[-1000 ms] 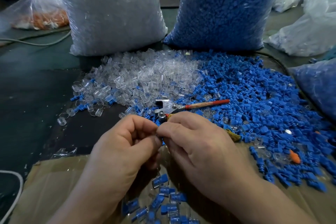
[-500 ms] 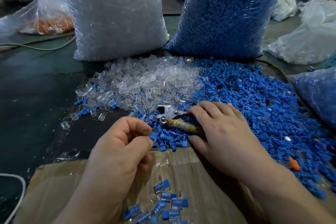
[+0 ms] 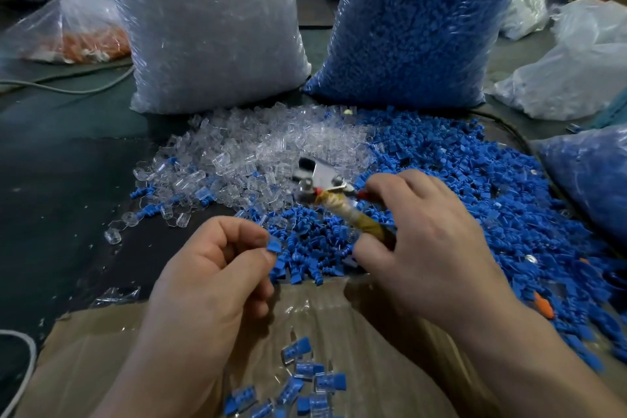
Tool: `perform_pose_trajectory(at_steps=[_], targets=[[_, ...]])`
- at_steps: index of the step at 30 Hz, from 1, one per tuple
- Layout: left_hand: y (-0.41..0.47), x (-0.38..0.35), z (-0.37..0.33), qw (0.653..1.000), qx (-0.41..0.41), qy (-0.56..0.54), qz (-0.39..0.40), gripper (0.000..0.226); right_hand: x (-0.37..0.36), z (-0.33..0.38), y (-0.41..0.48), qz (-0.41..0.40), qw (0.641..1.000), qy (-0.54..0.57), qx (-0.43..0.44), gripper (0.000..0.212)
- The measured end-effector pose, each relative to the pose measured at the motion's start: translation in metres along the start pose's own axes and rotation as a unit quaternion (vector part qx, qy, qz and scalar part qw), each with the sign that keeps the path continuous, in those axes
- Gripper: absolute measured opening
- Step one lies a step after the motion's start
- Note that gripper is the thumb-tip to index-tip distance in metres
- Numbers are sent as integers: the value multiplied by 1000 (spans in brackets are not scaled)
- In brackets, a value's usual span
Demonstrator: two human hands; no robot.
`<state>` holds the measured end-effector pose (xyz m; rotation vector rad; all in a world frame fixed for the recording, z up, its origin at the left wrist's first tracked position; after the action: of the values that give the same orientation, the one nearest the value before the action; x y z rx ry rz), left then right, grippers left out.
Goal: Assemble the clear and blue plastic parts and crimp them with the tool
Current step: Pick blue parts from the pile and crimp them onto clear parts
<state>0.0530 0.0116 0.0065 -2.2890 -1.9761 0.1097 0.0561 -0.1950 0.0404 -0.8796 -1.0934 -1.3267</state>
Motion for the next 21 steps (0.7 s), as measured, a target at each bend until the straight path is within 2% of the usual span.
perform_pose_trajectory(at_steps=[3,8,15,21], targets=[[-1,1,-2,1000,-11,-16,-13,33,6,7,-7,-26,997,53,50,48],[0,3,-3,998,-52,-18,-25,28,1,14,-16,54,990,55,122,49],[-2,4,-5,994,-106,7,-14,32,4,13,-20,61,987,62,137,55],[-2,7,-5,991,-130,15,-21,37,6,10,-20,49,986,78,140,50]])
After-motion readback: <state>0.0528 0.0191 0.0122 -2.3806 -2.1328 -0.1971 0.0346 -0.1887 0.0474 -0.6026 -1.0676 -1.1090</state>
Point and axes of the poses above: each hand's wrist, its own y-axis towards the middle knuckle, its own x-axis out of the back of the hand, z = x × y, the point moved 3 cm from there along y, towards the middle knuckle, and after that the axes turned 9 degrees about z, right-handed, at the moved point
